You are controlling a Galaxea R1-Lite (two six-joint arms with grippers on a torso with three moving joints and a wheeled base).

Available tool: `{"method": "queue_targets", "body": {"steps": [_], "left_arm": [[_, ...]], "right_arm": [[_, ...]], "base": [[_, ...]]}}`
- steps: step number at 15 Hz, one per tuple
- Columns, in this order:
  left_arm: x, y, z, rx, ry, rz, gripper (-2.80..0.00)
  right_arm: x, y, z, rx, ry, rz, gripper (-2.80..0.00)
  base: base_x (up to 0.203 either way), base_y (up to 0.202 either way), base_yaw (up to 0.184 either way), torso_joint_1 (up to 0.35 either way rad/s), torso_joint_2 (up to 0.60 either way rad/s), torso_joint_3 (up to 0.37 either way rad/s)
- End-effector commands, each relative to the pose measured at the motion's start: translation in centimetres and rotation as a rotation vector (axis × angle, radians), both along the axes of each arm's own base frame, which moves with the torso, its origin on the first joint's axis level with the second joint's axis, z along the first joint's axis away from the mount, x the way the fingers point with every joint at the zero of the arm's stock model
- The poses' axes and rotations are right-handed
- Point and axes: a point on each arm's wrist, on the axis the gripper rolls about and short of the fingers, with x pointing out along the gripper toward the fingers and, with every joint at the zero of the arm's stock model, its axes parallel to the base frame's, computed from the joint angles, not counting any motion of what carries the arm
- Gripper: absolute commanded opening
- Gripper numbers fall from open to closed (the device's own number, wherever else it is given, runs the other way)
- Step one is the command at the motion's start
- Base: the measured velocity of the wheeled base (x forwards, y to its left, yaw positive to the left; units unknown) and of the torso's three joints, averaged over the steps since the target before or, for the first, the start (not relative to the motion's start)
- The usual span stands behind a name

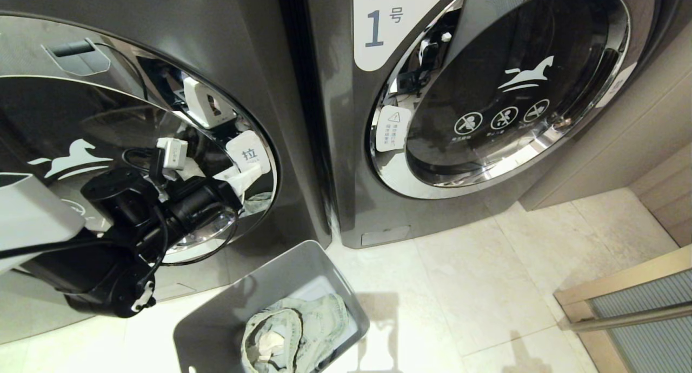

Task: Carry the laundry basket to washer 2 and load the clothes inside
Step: Open the lid of the washing machine

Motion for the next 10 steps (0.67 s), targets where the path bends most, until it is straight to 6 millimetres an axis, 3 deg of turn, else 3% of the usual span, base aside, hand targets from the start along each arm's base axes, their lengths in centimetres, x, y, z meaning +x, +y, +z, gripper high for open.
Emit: {"method": "queue_targets", "body": {"steps": [1,10], "left_arm": [[-0.2,-0.4,0.2,-0.009,-0.002,-0.027,-2.80],[-5.0,-3.0,1.4,-0.012,0.024,-0.196,-2.80]], "right_arm": [[0.4,0.0,-1.1,0.000,0.039,0.000,-2.80],[0.4,0.0,-1.1,0.000,0.039,0.000,-2.80]], "base": [[0.000,0.000,0.000,0.000,0.00,0.000],[0.000,0.000,0.000,0.000,0.00,0.000]]}}
